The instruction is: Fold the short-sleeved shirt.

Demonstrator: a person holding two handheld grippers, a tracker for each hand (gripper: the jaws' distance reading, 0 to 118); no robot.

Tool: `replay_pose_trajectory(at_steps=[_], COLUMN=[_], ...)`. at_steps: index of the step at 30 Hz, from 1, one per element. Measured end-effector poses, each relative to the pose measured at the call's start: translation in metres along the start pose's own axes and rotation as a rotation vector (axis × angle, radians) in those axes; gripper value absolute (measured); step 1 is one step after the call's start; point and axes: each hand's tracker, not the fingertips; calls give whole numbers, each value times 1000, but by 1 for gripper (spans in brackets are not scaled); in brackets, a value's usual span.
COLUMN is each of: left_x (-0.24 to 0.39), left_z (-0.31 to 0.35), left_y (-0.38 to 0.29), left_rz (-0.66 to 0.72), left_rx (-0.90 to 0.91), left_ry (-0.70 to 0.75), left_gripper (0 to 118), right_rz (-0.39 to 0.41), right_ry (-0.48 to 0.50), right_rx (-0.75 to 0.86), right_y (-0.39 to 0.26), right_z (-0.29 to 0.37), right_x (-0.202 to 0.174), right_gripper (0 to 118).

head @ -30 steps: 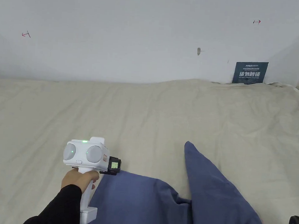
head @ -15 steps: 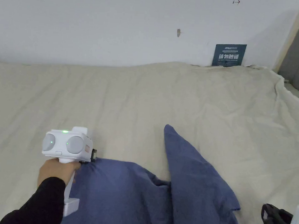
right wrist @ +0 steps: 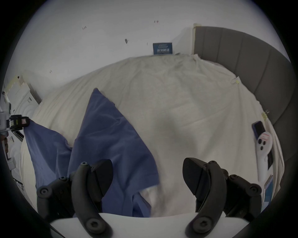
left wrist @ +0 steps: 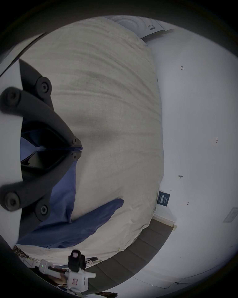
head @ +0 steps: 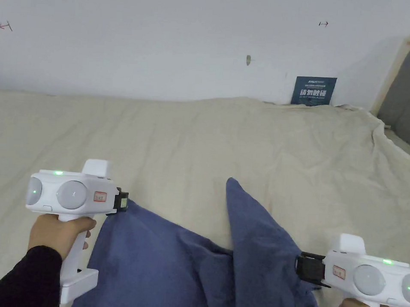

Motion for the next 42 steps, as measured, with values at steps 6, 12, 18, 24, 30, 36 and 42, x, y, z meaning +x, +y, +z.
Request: replay_pose_trajectory(at_steps=[6,12,18,24,30,36,42], left_x=[-4,-11,-17,-31,-44,-63,-61], left_z=[-7,-8,12,62,137,219,289], left_y=[-1,-7,-17,-20,-14,17,67], left_rz=[-6,9,38,98,111,159,165], left_rx=[-5,-14,3,63,157,297,434], left_ry=[-4,4,23,51,103,154,212], left_gripper=[0,0,0,0,0,0,0], right_rz=[10,118,104,153,192,209,235], right_ry=[-16,-54,10,38,35,28,25], right_rx=[-102,-78,51,266,426,553,668], right_y=[-2,-4,4,18,42,73,122], right_z=[-26,-28,7,94,186,260,308], right_x=[-26,-32,-20,-12,-2,-4,-15], right_gripper=[40,1,1,1,1,1,1])
